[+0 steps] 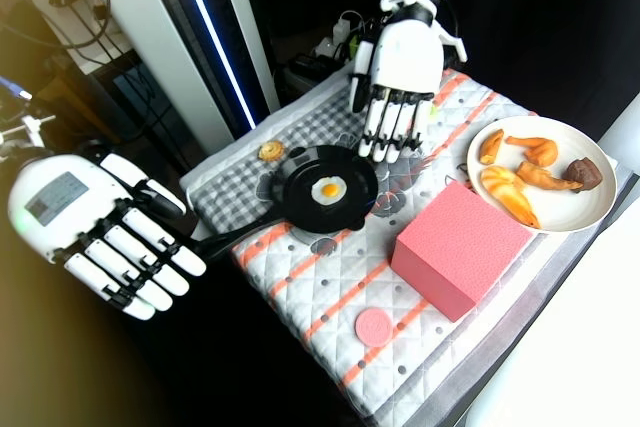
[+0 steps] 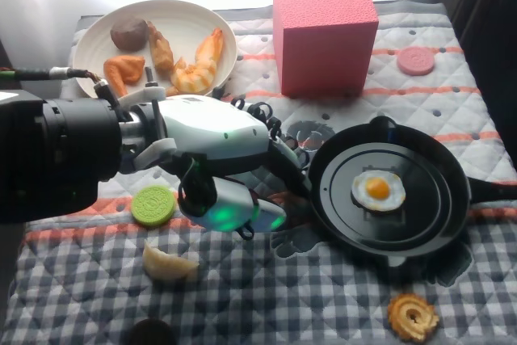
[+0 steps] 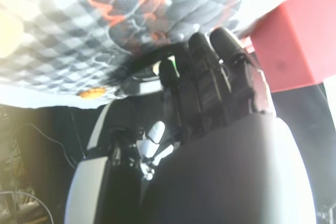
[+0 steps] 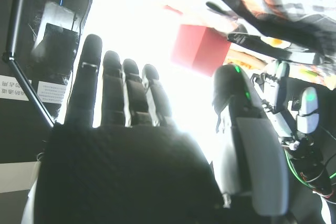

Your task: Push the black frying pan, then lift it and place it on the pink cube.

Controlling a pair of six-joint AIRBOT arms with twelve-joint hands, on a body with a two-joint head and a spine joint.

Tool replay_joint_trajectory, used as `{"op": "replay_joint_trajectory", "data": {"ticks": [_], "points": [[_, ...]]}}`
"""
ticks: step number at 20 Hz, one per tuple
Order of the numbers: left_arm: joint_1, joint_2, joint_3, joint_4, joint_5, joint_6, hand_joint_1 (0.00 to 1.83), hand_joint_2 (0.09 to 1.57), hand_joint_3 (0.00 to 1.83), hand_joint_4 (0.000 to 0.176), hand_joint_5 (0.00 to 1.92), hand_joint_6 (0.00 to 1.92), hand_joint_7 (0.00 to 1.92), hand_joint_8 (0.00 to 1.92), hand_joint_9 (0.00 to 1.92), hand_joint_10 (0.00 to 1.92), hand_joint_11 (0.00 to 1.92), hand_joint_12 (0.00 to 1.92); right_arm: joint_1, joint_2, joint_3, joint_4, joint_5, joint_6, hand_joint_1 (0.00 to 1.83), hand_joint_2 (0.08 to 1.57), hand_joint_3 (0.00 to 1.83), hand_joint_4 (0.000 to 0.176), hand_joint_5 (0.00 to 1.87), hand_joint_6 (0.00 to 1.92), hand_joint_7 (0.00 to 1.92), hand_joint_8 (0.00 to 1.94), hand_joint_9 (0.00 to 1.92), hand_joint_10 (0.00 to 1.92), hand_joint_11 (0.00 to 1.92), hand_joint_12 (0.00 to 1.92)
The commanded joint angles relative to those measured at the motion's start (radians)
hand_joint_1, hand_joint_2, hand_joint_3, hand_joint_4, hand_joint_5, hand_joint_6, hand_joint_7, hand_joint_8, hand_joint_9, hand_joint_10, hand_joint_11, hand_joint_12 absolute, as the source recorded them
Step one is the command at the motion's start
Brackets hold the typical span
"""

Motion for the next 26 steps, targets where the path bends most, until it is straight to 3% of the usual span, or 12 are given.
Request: {"op": "replay_joint_trajectory", "data": {"ticks": [1,4,5,9,12,15,16,19,22,23,24,26], "points": [[-0.014,-0.008,0.006,-0.009,-0.064,0.0,0.39,1.37,0.0,0.0,0.53,0.05,0.43,0.0,0.38,0.0,0.0,0.96,0.004,0.002,0.007,0.017,0.121,0.003,0.35,1.31,0.0,0.0,0.0,0.0,0.0,0.0,0.04,0.01,0.0,0.66],[-0.019,-0.024,0.011,-0.01,-0.075,0.0,0.34,1.4,0.01,0.0,0.51,0.03,0.39,0.0,0.34,0.0,0.0,0.86,0.004,0.002,0.007,0.017,0.123,0.004,0.34,1.32,0.0,0.0,0.0,0.0,0.0,0.0,0.04,0.0,0.0,0.75],[-0.022,-0.034,0.015,-0.01,-0.082,0.0,0.33,1.4,0.01,0.0,0.52,0.03,0.39,0.0,0.34,0.0,0.0,0.82,0.004,0.002,0.007,0.017,0.124,0.004,0.36,1.32,0.0,0.0,0.0,0.0,0.0,0.0,0.02,0.01,0.0,0.65],[-0.037,-0.06,0.026,-0.01,-0.101,0.0,0.31,1.41,0.01,0.0,0.55,0.02,0.41,0.0,0.39,0.01,0.0,1.0,0.004,0.002,0.008,0.017,0.124,0.005,0.35,1.32,0.0,0.0,0.0,0.0,0.0,0.0,0.01,0.01,0.0,0.44],[-0.045,-0.09,0.041,-0.033,-0.126,0.0,0.45,1.37,0.0,0.0,0.59,0.03,0.44,0.01,0.42,0.02,0.0,1.05,0.004,0.002,0.008,0.017,0.124,0.005,0.36,1.32,0.0,0.0,0.0,0.0,0.0,0.0,0.02,0.01,0.0,0.57],[-0.043,-0.114,0.052,-0.038,-0.137,0.0,0.4,1.38,0.0,0.0,0.56,0.01,0.5,0.01,0.46,0.02,0.0,1.09,0.004,0.002,0.008,0.016,0.125,0.005,0.36,1.31,0.0,0.0,0.0,0.0,0.0,0.0,0.03,0.01,0.0,0.53],[-0.043,-0.111,0.052,-0.038,-0.14,0.0,0.39,1.39,0.0,0.0,0.57,0.02,0.51,0.01,0.46,0.02,0.0,1.09,0.004,0.002,0.008,0.016,0.125,0.005,0.36,1.31,0.0,0.0,0.0,0.0,0.0,0.0,0.03,0.01,0.0,0.49],[-0.048,-0.063,0.03,-0.043,-0.148,0.0,0.41,1.38,0.0,0.0,0.61,0.03,0.47,0.0,0.44,0.01,0.0,1.1,0.001,0.002,0.007,0.017,0.126,0.007,0.34,1.29,0.0,0.0,0.0,0.0,0.0,0.0,0.04,0.01,0.0,0.8],[-0.047,-0.006,0.004,-0.043,-0.137,0.0,0.35,1.4,0.0,0.0,0.64,0.03,0.5,0.01,0.45,0.01,0.0,1.19,0.001,0.002,0.006,0.017,0.126,0.007,0.36,1.3,0.0,0.0,0.0,0.0,0.0,0.0,0.05,0.01,0.0,0.73],[-0.043,0.005,-0.001,-0.043,-0.129,0.0,0.43,1.36,0.01,0.0,0.75,0.14,0.72,0.1,0.54,0.37,0.0,1.4,0.001,0.002,0.006,0.017,0.126,0.007,0.36,1.3,0.0,0.0,0.0,0.0,0.0,0.0,0.05,0.01,0.0,0.71],[-0.034,0.013,-0.003,-0.041,-0.116,0.0,0.44,1.36,0.0,0.0,0.76,0.25,0.79,0.09,0.55,0.61,0.08,1.47,0.001,0.002,0.006,0.017,0.126,0.007,0.36,1.3,0.0,0.0,0.0,0.0,0.0,0.0,0.07,0.02,0.0,0.69],[-0.02,0.012,0.005,-0.039,-0.096,0.0,0.34,1.4,0.0,0.0,0.53,0.8,0.79,0.03,0.53,0.49,0.03,1.45,0.001,0.001,0.007,0.019,0.127,0.007,0.34,1.3,0.0,0.0,0.0,0.0,0.0,0.0,0.07,0.01,0.0,0.62]]}}
